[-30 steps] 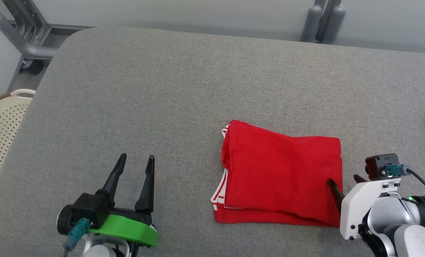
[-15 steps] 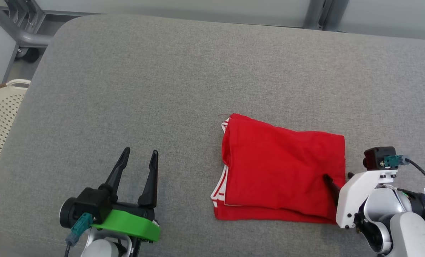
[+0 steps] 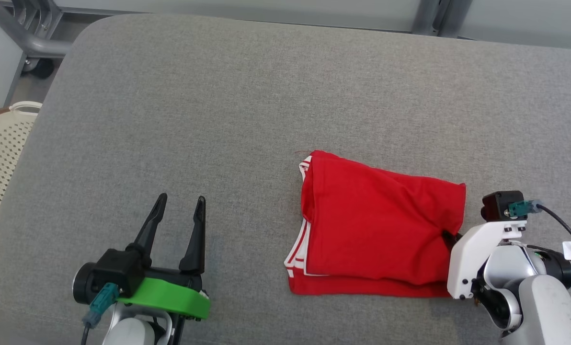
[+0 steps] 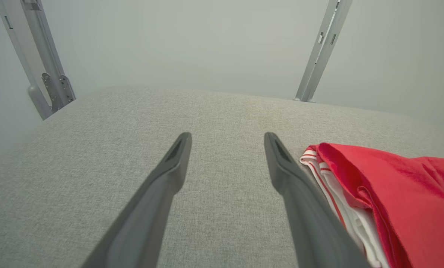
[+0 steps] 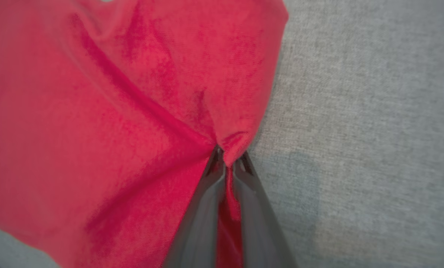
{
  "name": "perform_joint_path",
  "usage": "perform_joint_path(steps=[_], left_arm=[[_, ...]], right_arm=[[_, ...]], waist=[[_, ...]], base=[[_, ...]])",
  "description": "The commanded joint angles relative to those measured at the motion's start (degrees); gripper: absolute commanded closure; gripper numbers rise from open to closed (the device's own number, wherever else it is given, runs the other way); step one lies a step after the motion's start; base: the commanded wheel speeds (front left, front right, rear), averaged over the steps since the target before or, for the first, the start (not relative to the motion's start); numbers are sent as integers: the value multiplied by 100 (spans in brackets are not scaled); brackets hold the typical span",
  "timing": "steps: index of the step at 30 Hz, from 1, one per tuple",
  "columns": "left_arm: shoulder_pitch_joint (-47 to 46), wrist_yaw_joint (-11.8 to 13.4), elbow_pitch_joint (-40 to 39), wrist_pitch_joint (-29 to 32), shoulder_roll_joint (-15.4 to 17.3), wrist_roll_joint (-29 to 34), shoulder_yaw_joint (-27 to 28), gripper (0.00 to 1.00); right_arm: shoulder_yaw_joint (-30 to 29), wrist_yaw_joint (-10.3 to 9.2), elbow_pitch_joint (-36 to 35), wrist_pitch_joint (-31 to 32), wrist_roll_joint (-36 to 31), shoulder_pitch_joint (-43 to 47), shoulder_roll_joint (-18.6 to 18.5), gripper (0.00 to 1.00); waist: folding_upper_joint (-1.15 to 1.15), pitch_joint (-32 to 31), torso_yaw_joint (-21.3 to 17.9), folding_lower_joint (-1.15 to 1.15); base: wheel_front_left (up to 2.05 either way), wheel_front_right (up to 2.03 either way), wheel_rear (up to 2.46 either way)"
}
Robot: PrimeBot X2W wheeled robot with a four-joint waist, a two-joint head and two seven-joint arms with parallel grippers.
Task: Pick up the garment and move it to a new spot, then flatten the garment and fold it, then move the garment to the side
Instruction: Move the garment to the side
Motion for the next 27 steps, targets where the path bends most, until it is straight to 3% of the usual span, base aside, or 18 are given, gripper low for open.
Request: perform_joint_path(steps=[1,9,18,27], left_arm=[[-86,-16,7,-14,-10,49,47,0],[-149,-15,-202,-14,-24,260,351,0],[-384,-15,-455,-14,23,418,652,0],[-581,-15,-553,-13,83,473,504,0]], right_arm=[[-60,-15,8,-16,-93,-88,-41,100],[268,-14,-88,304,-273,-730,-400,100],[557,-14,97,772,14,-1849,-906,100],[693,-13,-8,1291,173,-2854,-1780,100]], waist=[[0,-35,-61,0],[0,0,-597,0],[0,379,-1363,0],[0,821,-1984,0]], base=[[0,0,0],[0,0,0],[0,0,0],[0,0,0]])
